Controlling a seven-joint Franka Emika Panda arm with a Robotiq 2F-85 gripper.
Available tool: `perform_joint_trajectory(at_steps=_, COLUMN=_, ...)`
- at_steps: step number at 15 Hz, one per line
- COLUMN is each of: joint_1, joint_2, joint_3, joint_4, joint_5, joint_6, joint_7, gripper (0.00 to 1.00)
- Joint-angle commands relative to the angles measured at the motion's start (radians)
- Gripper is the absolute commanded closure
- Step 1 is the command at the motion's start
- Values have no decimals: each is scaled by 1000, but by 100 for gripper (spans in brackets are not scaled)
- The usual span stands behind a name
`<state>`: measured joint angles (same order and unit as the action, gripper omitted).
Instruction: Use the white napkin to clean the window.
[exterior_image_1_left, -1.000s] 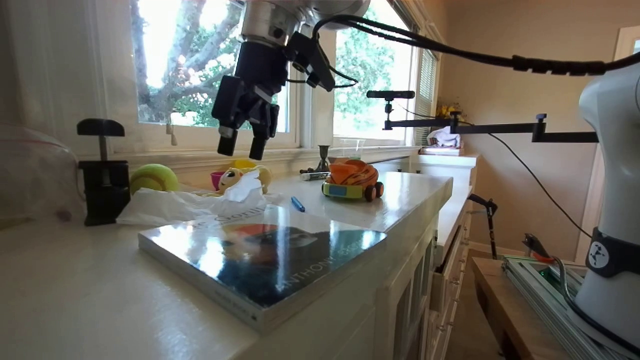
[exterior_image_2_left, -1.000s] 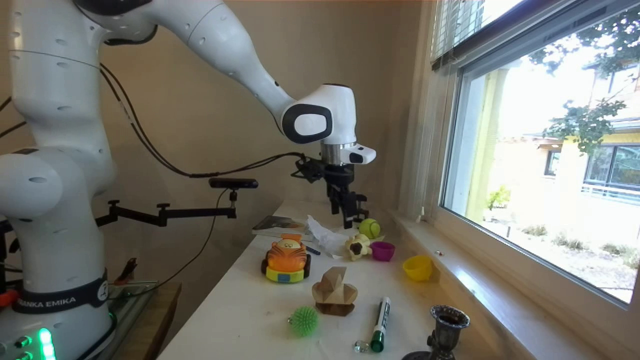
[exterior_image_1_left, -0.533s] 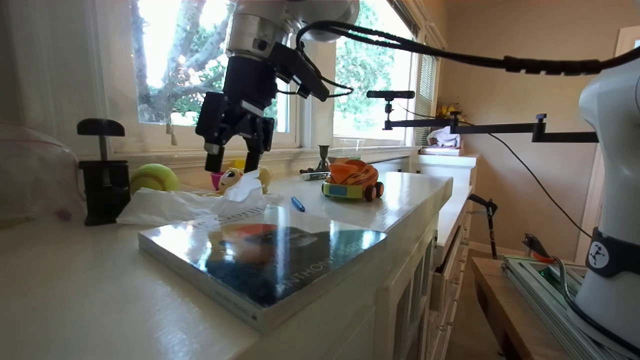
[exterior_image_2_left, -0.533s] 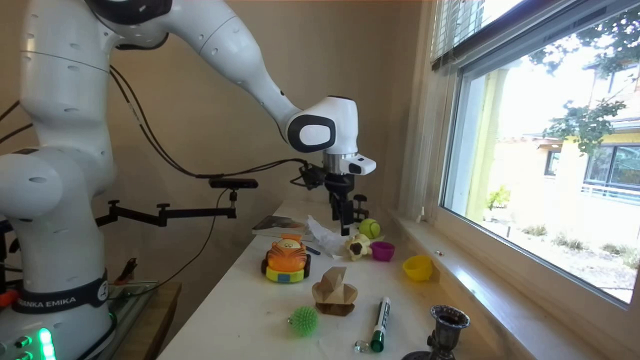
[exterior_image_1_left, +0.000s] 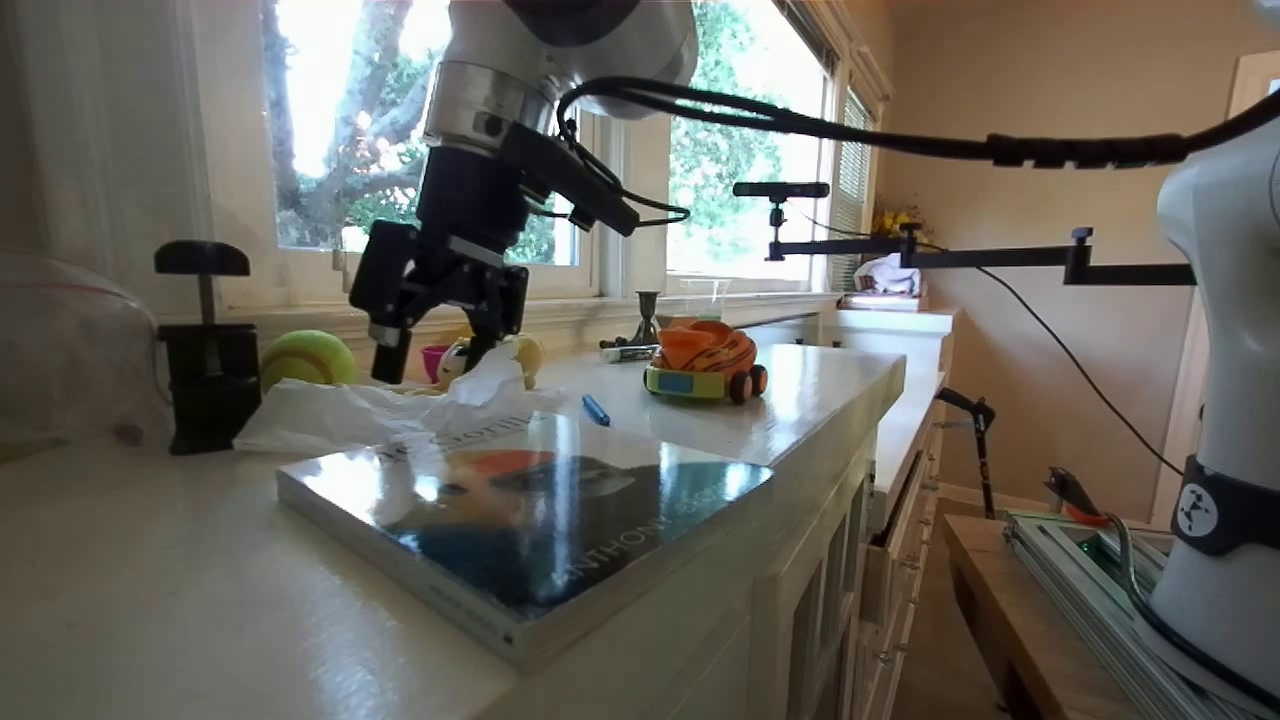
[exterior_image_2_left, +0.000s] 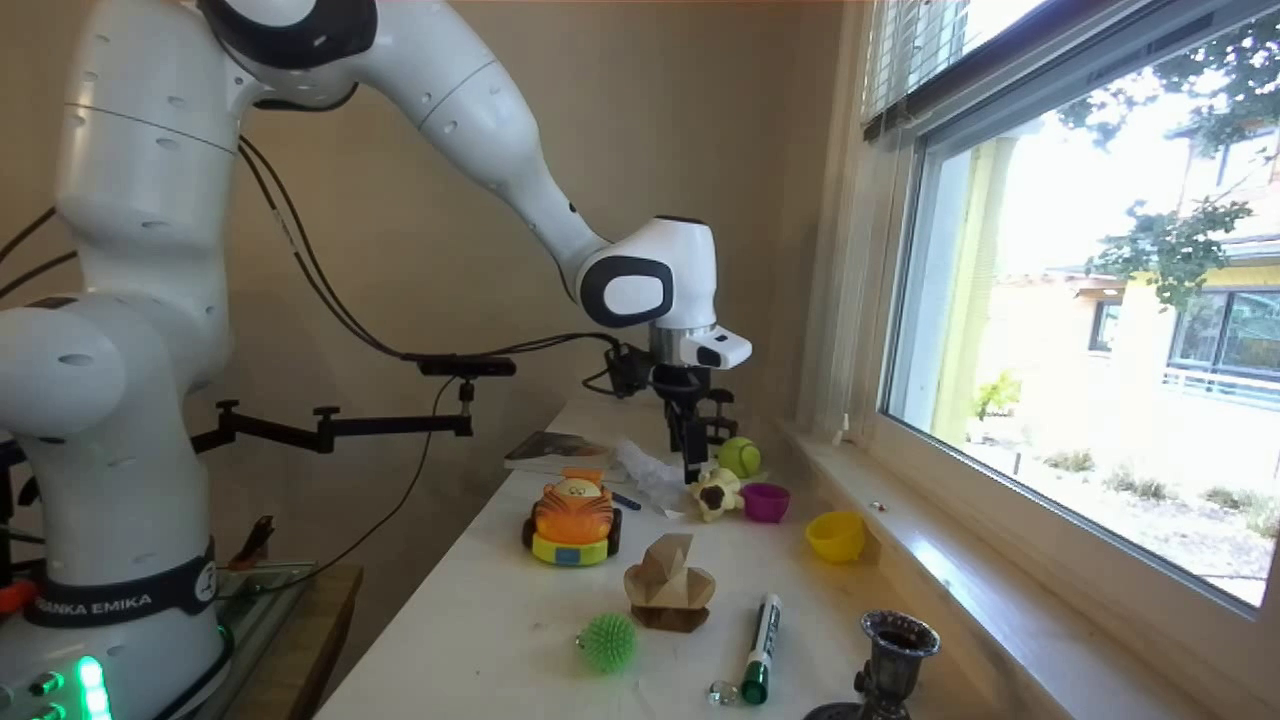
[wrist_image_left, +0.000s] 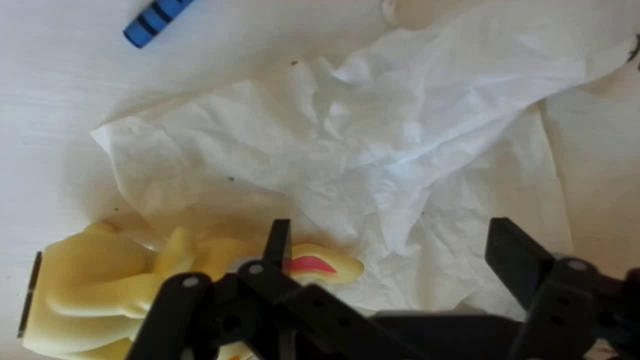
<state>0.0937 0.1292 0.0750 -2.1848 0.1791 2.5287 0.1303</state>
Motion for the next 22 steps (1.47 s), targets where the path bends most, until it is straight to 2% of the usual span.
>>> perform_joint_trajectory(at_steps=1, joint_1=0, joint_2=36, joint_3=17, joint_4=30, joint_5=46, joint_6=41, joint_7=16, gripper=0)
perform_joint_trajectory(at_steps=3, joint_1=-1, joint_2=45, joint_3=22, joint_4=33, joint_5=57, joint_6=50, joint_7=15, gripper=0)
perform_joint_trajectory(at_steps=4, joint_1=-1, joint_2=48, joint_3=24, joint_4=33, joint_5=60, joint_6=52, joint_7=13, gripper=25)
perform_joint_trajectory(at_steps=6, joint_1=-2, joint_2=52, joint_3=27, joint_4=36, joint_5=66, joint_6=52, joint_7=10, gripper=34)
perform_joint_trajectory(at_steps=15, joint_1=-4, joint_2=49, joint_3=31, joint_4=33, joint_5=82, joint_6=62, joint_7=2, gripper=98)
perform_joint_trajectory(at_steps=22, joint_1=0, joint_2=5, joint_3=60, joint_4=23, joint_5=140, joint_6=61, joint_7=-26, gripper=100)
